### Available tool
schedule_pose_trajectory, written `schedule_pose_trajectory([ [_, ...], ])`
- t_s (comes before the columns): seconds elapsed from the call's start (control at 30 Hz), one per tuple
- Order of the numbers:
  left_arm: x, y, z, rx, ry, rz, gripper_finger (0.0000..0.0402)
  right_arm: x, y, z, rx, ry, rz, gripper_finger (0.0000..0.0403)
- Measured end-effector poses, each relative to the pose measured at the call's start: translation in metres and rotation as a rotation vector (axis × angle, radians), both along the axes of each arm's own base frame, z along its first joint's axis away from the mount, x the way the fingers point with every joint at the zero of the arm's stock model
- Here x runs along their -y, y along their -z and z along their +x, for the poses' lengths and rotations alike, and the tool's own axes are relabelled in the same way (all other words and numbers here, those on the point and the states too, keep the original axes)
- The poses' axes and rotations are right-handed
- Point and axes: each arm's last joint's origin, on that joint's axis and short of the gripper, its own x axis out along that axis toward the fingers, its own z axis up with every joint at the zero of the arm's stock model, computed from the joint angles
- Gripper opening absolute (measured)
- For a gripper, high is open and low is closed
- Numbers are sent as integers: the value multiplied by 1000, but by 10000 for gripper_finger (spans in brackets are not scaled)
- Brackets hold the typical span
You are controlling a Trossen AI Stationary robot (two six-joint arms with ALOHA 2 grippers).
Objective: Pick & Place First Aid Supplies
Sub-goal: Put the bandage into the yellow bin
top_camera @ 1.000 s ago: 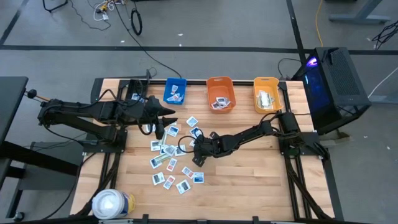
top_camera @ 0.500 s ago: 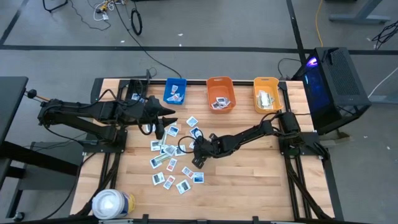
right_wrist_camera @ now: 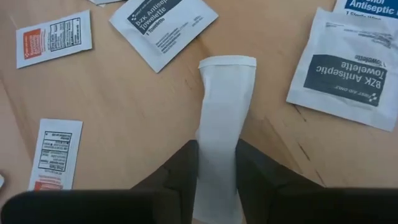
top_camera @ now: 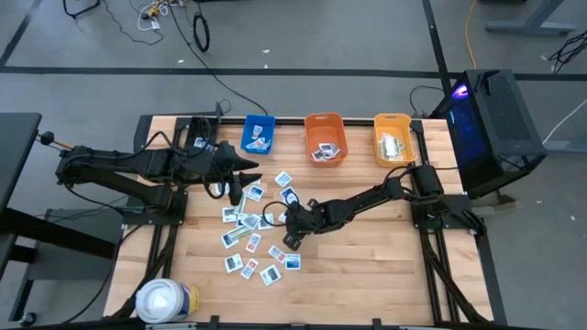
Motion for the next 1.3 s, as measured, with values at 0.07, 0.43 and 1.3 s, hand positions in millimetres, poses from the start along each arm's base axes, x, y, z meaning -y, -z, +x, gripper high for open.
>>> schedule_pose_trajectory([
  [0.07, 0, 0, 0, 0, 0, 0, 179, 0, -2, 0, 0, 4, 23, 100],
  [0.43, 0, -1, 0, 13, 0, -1, 179, 5, -24, -1, 54, 13, 28, 98],
  [1.3, 4, -16, 5, 132, 184, 148, 179, 39, -169, -40, 439, -57, 194, 98],
])
